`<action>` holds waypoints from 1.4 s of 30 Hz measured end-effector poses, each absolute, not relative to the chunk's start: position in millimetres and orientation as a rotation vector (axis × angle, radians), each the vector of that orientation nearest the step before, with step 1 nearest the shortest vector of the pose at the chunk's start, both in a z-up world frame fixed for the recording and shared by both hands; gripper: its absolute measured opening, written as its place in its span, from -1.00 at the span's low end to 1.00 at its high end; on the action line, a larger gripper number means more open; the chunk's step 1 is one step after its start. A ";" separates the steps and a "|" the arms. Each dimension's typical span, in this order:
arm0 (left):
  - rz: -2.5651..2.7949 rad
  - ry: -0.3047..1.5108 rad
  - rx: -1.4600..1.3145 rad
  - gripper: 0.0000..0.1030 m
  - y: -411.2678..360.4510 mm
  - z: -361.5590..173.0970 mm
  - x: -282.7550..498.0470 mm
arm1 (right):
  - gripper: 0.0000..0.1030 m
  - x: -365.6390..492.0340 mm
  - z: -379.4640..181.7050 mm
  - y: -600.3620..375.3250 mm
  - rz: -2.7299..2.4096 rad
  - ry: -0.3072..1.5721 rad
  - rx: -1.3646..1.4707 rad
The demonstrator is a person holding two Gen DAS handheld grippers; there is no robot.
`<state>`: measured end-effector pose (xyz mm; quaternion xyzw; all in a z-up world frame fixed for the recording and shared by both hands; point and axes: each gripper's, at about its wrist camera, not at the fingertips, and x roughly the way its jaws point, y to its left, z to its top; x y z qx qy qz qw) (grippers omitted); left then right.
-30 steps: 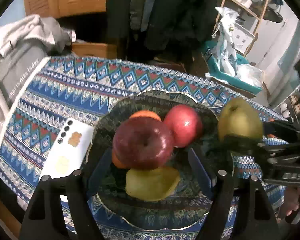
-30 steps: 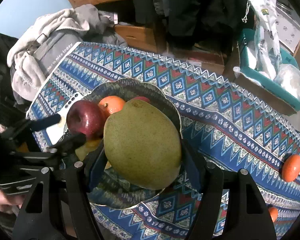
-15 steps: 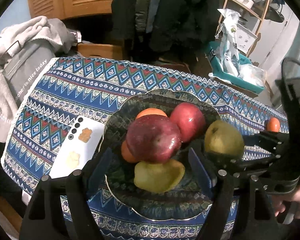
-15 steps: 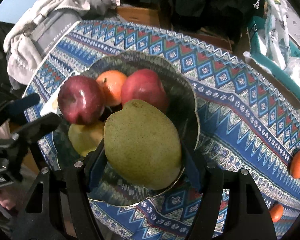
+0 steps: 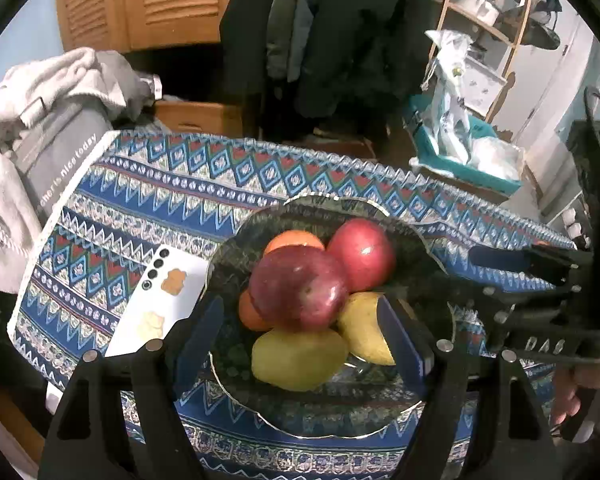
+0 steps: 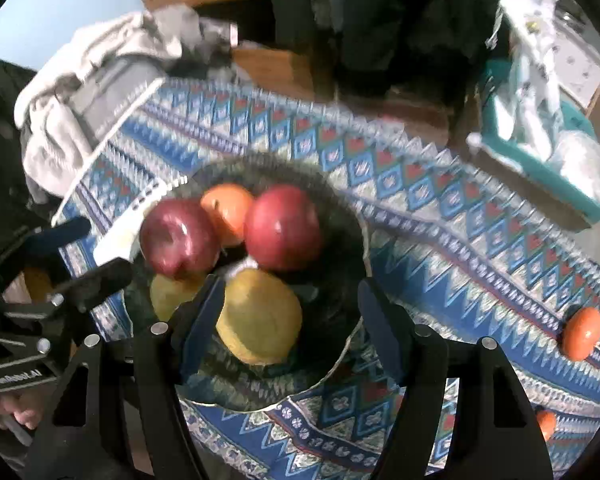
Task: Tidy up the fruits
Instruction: 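Withdraw both tools up from the glass bowl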
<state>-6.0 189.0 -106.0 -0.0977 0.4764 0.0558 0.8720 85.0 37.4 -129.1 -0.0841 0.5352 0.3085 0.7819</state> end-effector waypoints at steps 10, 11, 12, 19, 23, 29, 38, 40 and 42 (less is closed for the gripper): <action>0.082 0.882 -0.209 0.65 174.4 -59.2 -12.2 | 0.39 78.7 -56.8 6.4 0.582 0.958 -0.164; 0.076 0.876 -0.212 0.65 172.7 -55.6 -12.5 | 0.41 77.3 -50.9 3.4 0.576 0.944 -0.162; 0.068 0.867 -0.214 0.65 170.7 -50.7 -12.9 | 0.45 75.7 -43.7 -0.9 0.570 0.924 -0.155; 0.058 0.799 -0.180 0.68 155.6 -23.7 -17.4 | 0.54 62.9 -8.0 -26.5 0.536 0.829 -0.125; 0.045 0.772 -0.159 0.69 144.6 -12.9 -19.1 | 0.60 53.2 9.2 -40.3 0.516 0.777 -0.128; 0.008 0.745 -0.158 0.70 129.3 0.2 -21.4 | 0.70 37.7 27.6 -59.7 0.497 0.716 -0.139; -0.021 0.688 -0.148 0.86 106.5 21.5 -23.2 | 0.74 24.3 40.8 -93.0 0.459 0.672 -0.125; -0.023 0.678 -0.139 0.92 100.4 23.6 -22.7 | 0.74 22.5 40.7 -100.8 0.445 0.668 -0.125; -0.026 0.670 -0.123 0.93 93.3 23.9 -21.7 | 0.74 22.3 39.5 -108.7 0.430 0.669 -0.122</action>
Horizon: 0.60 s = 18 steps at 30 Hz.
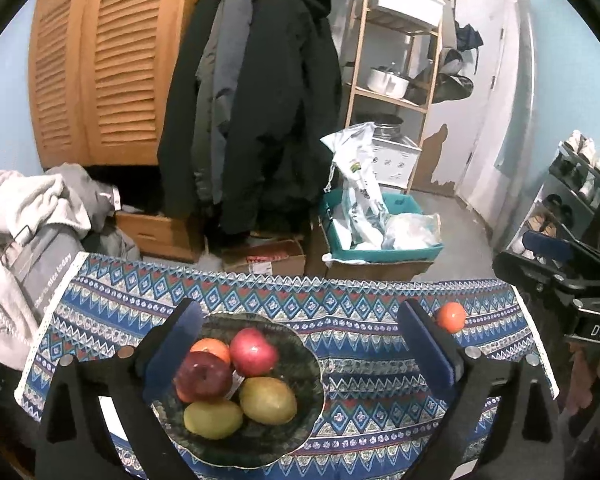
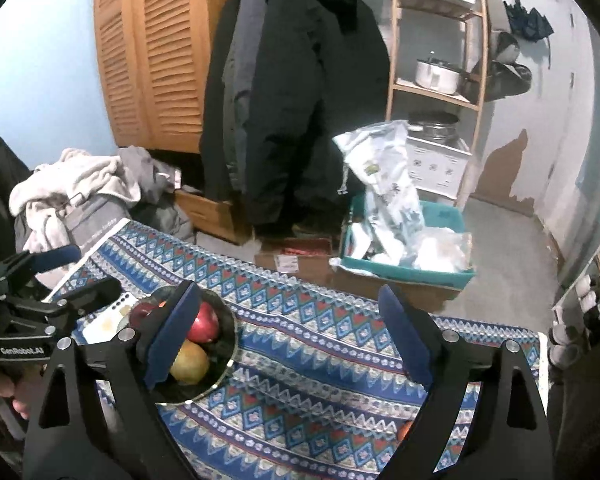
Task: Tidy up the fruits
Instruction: 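Withdraw both tools up from the glass bowl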
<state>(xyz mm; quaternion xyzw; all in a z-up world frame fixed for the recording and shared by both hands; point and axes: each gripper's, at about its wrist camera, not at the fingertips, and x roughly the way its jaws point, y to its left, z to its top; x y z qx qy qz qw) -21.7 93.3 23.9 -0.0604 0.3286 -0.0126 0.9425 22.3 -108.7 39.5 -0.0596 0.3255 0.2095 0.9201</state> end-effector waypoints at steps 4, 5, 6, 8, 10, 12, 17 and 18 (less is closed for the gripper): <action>-0.044 0.674 -0.104 0.93 80.5 21.7 -18.3 | 0.74 23.8 36.3 -123.9 0.409 0.679 -0.106; -0.050 0.679 -0.101 0.93 77.9 21.1 -17.8 | 0.74 24.2 35.3 -127.6 0.403 0.682 -0.104; -0.056 0.684 -0.096 0.93 74.3 20.7 -16.8 | 0.74 24.0 34.7 -130.5 0.398 0.684 -0.102; -0.069 0.683 -0.083 0.93 66.7 20.1 -14.3 | 0.74 23.4 33.0 -138.6 0.382 0.685 -0.098; -0.077 0.686 -0.069 0.93 58.8 18.7 -11.6 | 0.74 22.6 32.5 -145.9 0.371 0.685 -0.095; -0.090 0.691 -0.063 0.93 52.2 17.2 -9.0 | 0.74 21.8 31.9 -154.1 0.356 0.683 -0.092; -0.115 0.709 -0.038 0.93 34.4 9.0 0.2 | 0.74 21.4 26.1 -173.9 0.312 0.689 -0.094; -0.120 0.716 -0.029 0.93 29.4 6.0 2.5 | 0.74 21.9 24.6 -178.8 0.302 0.691 -0.093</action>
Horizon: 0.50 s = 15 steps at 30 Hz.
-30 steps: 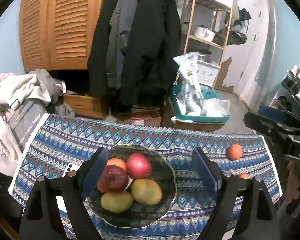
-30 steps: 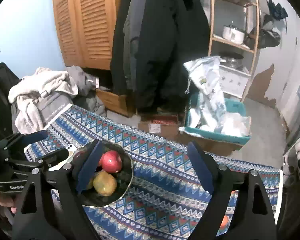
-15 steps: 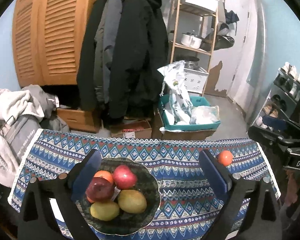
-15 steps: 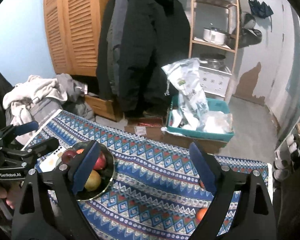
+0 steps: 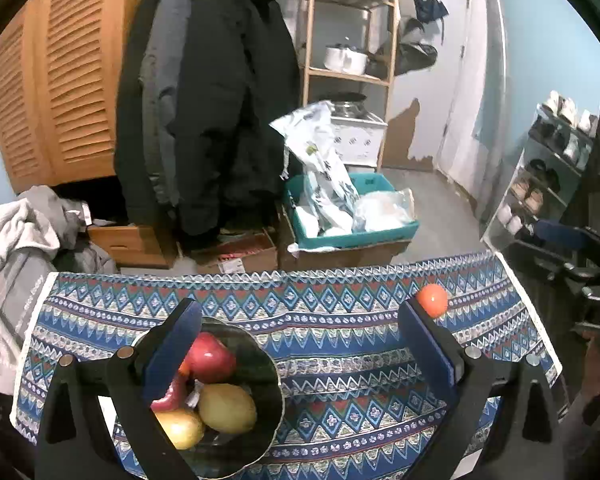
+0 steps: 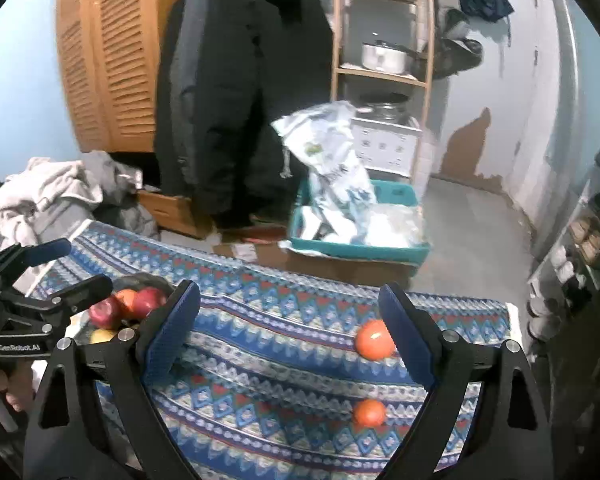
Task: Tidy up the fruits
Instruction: 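Withdraw both tools up from the glass bowl, then move both tools down toward the two tangerines on the cloth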
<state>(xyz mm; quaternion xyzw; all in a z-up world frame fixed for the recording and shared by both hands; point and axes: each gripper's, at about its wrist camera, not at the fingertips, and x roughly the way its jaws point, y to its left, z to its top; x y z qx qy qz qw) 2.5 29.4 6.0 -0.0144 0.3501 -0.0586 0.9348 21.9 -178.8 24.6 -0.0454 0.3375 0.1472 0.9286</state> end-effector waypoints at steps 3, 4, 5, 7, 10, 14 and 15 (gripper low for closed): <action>-0.134 0.730 -0.003 0.93 16.3 -2.2 8.7 | 0.74 24.6 17.2 -197.0 0.269 0.712 -0.083; -0.138 0.735 0.011 0.93 11.2 -6.4 11.8 | 0.74 26.1 12.8 -204.2 0.252 0.724 -0.081; -0.142 0.736 0.022 0.93 6.5 -10.3 13.7 | 0.74 27.5 8.9 -209.8 0.238 0.733 -0.078; -0.152 0.750 0.043 0.93 -4.5 -19.9 19.7 | 0.74 30.8 -1.9 -224.2 0.208 0.769 -0.067; -0.182 0.781 0.064 0.93 -20.9 -34.3 29.8 | 0.74 34.3 -19.1 -242.2 0.179 0.818 -0.044; -0.212 0.825 0.117 0.93 -45.7 -56.9 43.3 | 0.74 41.0 -49.0 -264.8 0.133 0.896 -0.033; -0.217 0.835 0.136 0.93 -52.0 -63.3 46.4 | 0.74 43.5 -56.9 -269.5 0.131 0.920 -0.029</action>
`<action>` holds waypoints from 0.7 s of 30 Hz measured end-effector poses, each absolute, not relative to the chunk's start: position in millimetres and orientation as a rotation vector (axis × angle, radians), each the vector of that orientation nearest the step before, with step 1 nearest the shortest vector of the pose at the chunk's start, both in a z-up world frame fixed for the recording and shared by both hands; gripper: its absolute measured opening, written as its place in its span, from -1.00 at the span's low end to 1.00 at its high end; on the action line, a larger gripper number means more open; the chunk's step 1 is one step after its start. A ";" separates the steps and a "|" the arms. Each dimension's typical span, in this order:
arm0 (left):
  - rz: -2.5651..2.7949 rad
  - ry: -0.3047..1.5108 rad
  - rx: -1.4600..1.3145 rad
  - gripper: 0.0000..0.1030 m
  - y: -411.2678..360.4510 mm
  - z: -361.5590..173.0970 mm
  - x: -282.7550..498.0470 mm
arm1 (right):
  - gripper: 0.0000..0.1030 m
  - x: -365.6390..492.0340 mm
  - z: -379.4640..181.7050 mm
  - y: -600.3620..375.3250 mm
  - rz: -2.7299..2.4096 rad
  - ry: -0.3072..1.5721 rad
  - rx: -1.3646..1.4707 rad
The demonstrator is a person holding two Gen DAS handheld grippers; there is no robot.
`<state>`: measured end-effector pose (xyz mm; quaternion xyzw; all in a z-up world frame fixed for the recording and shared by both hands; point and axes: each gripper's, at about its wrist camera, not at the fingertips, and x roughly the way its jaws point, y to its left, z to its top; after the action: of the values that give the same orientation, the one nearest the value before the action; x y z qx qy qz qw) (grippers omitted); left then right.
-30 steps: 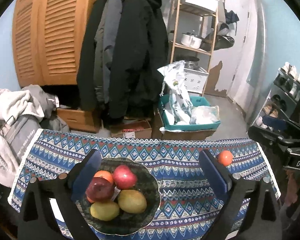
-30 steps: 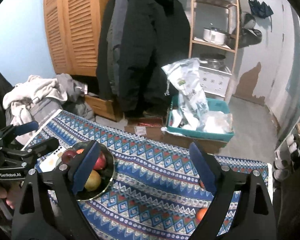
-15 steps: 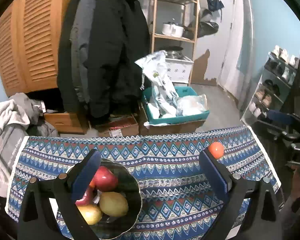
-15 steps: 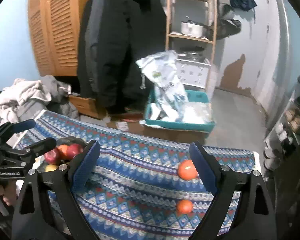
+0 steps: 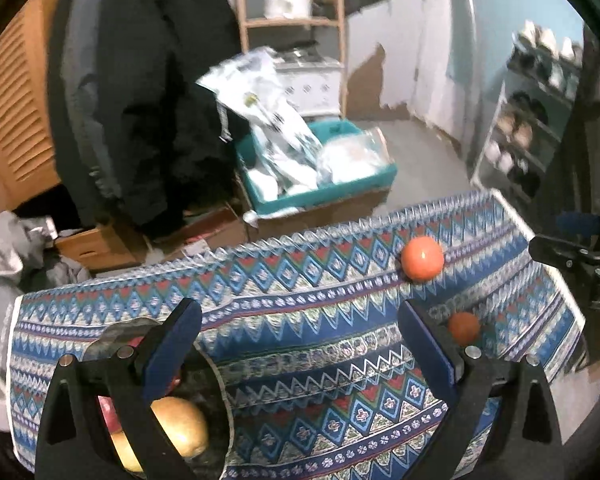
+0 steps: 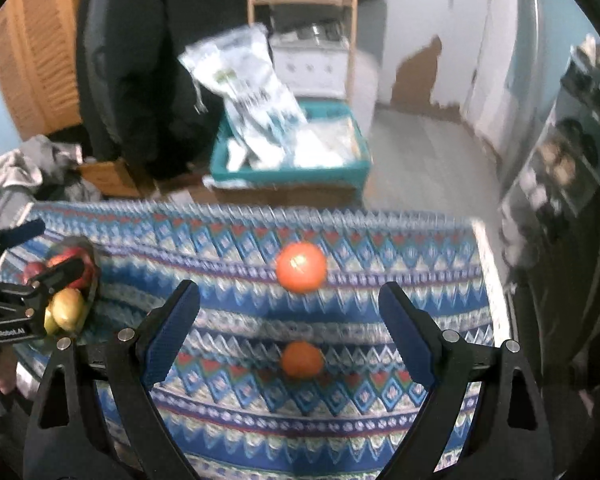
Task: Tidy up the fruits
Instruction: 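Move both tools down toward the two tangerines on the cloth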
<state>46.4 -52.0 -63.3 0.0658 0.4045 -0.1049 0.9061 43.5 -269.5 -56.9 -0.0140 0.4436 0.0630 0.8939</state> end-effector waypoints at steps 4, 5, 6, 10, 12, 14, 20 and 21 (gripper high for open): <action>-0.236 0.886 0.222 0.93 -78.9 -94.7 58.0 | 0.74 56.3 -101.7 -290.9 0.115 1.053 0.034; -0.240 0.894 0.229 0.93 -82.4 -99.7 58.9 | 0.74 57.8 -113.9 -295.4 0.113 1.085 0.047; -0.249 0.903 0.236 0.93 -86.6 -106.3 59.6 | 0.74 60.9 -127.1 -298.3 0.112 1.117 0.053; -0.272 0.935 0.284 0.93 -100.9 -129.1 62.2 | 0.74 67.0 -162.3 -297.8 0.112 1.194 0.029; -0.269 0.949 0.309 0.93 -104.8 -138.7 63.9 | 0.74 70.9 -178.2 -295.9 0.113 1.233 0.011; -0.273 0.965 0.327 0.93 -108.0 -149.3 64.8 | 0.74 74.4 -190.8 -293.4 0.110 1.251 -0.007; -0.280 1.000 0.369 0.93 -111.8 -170.5 66.0 | 0.73 77.5 -220.0 -288.9 0.139 1.319 -0.025; -0.285 1.006 0.371 0.93 -112.1 -173.1 66.3 | 0.67 76.9 -224.6 -287.8 0.139 1.329 -0.033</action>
<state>66.3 -112.1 -173.1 0.1759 0.4777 -0.1354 0.8500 76.9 -287.8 -224.6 -0.0152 0.6160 0.0644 0.7849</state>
